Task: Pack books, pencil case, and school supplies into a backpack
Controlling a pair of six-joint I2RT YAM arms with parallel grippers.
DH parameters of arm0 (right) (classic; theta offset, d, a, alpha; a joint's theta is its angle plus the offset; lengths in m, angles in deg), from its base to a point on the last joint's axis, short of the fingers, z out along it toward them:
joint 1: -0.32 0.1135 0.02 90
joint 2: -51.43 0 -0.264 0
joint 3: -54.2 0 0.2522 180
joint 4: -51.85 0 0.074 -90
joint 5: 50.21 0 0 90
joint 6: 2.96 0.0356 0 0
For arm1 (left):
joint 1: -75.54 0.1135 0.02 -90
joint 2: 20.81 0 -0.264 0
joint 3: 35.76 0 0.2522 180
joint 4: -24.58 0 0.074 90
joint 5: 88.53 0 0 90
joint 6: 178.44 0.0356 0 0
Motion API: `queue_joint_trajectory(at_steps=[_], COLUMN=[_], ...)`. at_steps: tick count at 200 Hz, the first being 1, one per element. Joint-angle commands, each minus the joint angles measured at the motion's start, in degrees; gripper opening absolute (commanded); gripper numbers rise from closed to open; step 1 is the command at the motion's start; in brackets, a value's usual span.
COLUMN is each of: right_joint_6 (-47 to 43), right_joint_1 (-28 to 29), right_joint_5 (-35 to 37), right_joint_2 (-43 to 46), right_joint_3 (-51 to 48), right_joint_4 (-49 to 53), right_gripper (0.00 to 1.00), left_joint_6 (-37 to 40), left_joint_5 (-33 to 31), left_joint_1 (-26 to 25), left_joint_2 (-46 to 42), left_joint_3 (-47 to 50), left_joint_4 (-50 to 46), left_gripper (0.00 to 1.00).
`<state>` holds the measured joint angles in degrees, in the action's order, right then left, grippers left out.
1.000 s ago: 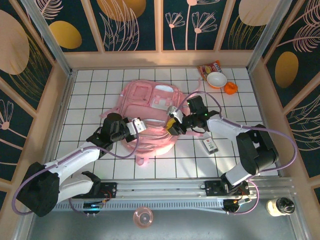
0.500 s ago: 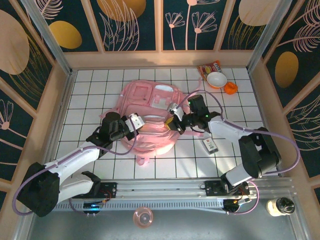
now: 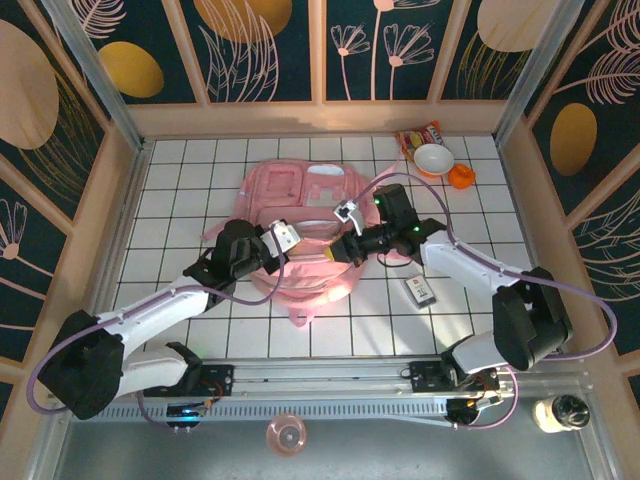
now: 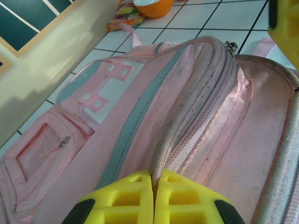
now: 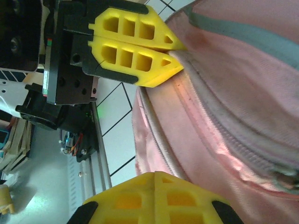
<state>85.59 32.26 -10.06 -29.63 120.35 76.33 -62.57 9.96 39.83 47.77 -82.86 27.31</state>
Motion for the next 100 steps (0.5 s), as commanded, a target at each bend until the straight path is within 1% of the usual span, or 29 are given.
queue_joint_trajectory(at_steps=[1, 12, 23, 41, 54, 81, 100], right_joint_6=[0.48, -1.33, -3.27, -7.15, -11.69, -23.11, -28.22], right_joint_1=[-1.49, -4.26, -6.6, -9.13, -9.26, -9.01, -8.91], right_joint_5=[6.15, 7.47, 8.56, 8.53, 9.21, 9.06, 9.06], right_joint_2=[3.22, 4.85, 6.71, 8.94, 9.01, 6.17, 5.0], right_joint_3=[0.54, -0.76, -2.45, -5.2, -6.62, -7.16, -8.33], right_joint_4=[4.59, 3.87, 1.79, -3.37, -6.33, -7.91, -12.11], right_gripper=[0.05, 0.12, 0.23, 0.29, 0.38, 0.45, 0.46], left_joint_6=[-1.29, -1.13, -0.57, -0.61, -0.25, -1.68, -1.87], left_joint_5=[-1.33, -1.57, 0.21, 3.26, 5.88, 7.04, 8.01], left_joint_1=[-0.06, 0.18, 0.52, 1.05, 1.19, 1.25, 1.29], left_joint_2=[-0.86, -1.53, -2.35, -3.51, -3.95, -3.63, -3.54], left_joint_3=[-1.72, -0.84, -0.39, 0.25, 0.67, 1.08, 1.09], left_joint_4=[7.97, 8.36, 7.39, 6.45, 6.08, 7.96, 8.23], left_gripper=[0.0, 0.0, 0.0, 0.0, 0.0, 0.0, 0.0])
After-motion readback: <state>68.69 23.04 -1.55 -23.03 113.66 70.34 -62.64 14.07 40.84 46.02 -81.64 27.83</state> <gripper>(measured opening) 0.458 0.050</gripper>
